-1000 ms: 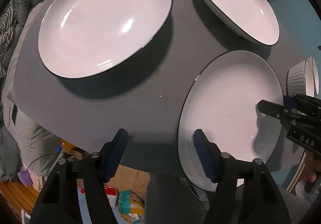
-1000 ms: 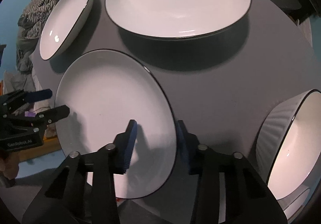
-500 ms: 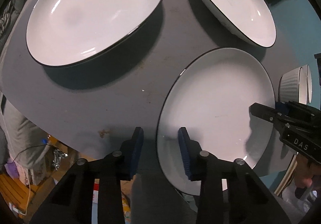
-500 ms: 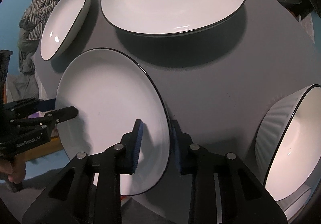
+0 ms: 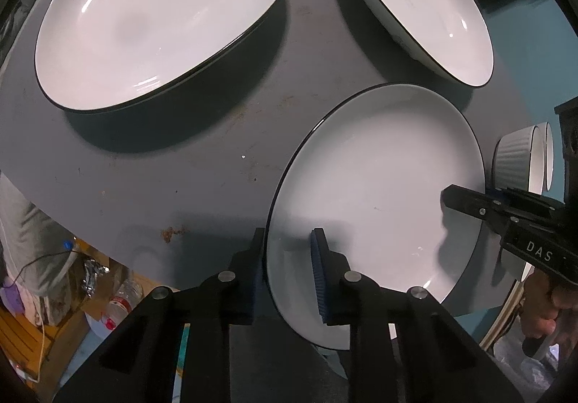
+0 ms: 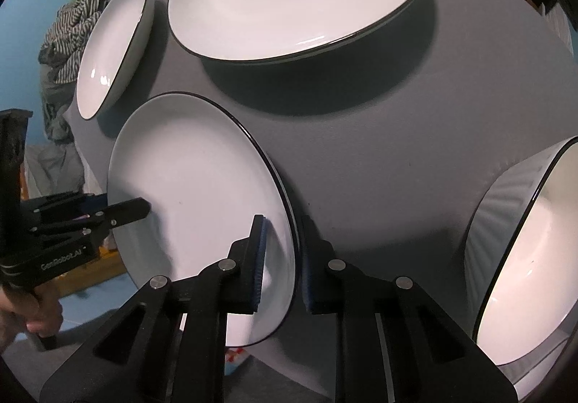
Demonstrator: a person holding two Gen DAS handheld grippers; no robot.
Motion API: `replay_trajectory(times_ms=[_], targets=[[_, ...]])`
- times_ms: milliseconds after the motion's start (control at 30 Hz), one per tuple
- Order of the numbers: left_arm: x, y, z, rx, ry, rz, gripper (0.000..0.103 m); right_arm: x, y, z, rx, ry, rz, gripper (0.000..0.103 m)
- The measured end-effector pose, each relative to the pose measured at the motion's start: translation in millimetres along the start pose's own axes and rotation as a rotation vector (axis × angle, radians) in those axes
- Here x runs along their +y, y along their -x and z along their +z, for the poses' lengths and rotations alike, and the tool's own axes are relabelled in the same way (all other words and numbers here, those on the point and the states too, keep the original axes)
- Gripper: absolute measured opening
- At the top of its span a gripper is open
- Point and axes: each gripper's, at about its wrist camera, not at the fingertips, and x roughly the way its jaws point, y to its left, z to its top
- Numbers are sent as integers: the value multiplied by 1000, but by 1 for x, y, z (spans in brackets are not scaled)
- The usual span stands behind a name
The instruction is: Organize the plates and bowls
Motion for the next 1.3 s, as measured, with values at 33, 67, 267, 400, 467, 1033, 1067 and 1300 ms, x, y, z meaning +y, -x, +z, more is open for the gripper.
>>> replay_trajectory(times_ms=[33,67,267,400,467,1033,1067,1300], targets=[[1,-1,-1,3,-5,-2,22,-2,0,0,3,-6,4,16],[3,-1,2,5,-7,-4,22,-3,0,0,5,-10,8,16],[12,-2,2,19,22,-40,19,-20,4,1,30,-61,52,14],[20,-4,3,33,39,-62,18,-23,5,2,40,-62,61,14],[20,-5,2,35,34,-59,18,-25,6,2,49,-62,63,14],[30,-16,-6,52,39,-104,17,-29,0,4,67,-88,81,14],[29,-16,-6,52,33,-101,17,-28,0,3,66,-90,80,14],[14,-3,1,35,-23,-79,17,-21,2,-4,57,-85,54,14]])
